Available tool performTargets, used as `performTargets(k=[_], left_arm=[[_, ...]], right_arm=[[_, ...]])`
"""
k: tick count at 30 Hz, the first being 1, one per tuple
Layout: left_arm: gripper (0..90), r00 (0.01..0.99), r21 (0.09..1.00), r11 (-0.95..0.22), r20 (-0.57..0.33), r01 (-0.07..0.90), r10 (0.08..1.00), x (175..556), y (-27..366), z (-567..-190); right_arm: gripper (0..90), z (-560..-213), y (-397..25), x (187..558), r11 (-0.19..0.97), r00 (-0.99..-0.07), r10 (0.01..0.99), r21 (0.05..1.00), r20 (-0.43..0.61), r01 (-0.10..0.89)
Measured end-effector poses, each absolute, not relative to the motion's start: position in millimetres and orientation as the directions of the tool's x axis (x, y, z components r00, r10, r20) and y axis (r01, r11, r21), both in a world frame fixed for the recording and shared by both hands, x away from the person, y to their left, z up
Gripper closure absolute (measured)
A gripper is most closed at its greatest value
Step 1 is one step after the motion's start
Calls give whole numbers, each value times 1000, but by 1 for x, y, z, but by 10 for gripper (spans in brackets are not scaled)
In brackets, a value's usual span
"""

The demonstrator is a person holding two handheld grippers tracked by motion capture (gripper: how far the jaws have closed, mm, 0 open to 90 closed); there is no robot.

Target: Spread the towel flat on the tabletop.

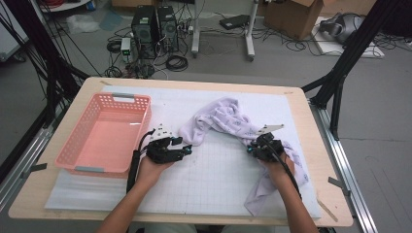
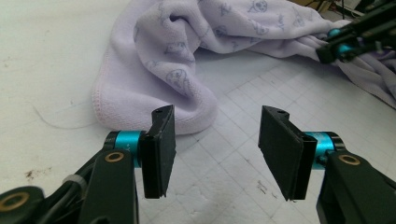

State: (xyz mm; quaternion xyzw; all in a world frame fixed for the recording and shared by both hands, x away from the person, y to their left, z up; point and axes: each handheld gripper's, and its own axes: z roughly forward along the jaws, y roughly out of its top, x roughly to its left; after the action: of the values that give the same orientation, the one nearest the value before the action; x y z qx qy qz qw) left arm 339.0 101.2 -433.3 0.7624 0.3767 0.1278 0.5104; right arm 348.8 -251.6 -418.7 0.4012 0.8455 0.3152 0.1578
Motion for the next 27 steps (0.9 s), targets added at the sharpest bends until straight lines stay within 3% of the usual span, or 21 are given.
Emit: performTargets(k=[4, 11, 14, 15, 18, 19, 23, 27], left_arm=[[465, 681, 876, -195, -185, 441, 709, 338, 102, -432], [469, 653, 880, -173, -184, 442, 734, 340, 111, -431], [470, 645, 876, -168, -189, 451, 741, 341, 114, -432], [470, 644, 877, -163, -194, 451, 740, 341, 114, -432], [471, 648, 878, -166, -194, 450, 736, 340, 113, -431], [474, 652, 876, -171, -192, 450, 733, 340, 112, -432], [472, 668, 872, -166, -216, 460, 712, 339, 106, -432], [454, 674, 870, -158, -235, 467, 700, 338, 104, -431]], right_arm=[[825, -412, -221, 337, 509, -724, 689, 700, 17, 501], [826, -414, -178, 330, 496, -817, 564, 743, 118, 450], [756, -414, -154, 323, 490, -876, 448, 771, 178, 407], [706, -412, -154, 322, 482, -876, 449, 779, 174, 402], [682, -403, -165, 324, 446, -862, 480, 801, 161, 398], [659, -393, -184, 329, 404, -813, 570, 821, 119, 404], [597, -385, -226, 344, 424, -619, 784, 775, -54, 468], [569, -401, -245, 354, 476, -600, 797, 681, -67, 556]])
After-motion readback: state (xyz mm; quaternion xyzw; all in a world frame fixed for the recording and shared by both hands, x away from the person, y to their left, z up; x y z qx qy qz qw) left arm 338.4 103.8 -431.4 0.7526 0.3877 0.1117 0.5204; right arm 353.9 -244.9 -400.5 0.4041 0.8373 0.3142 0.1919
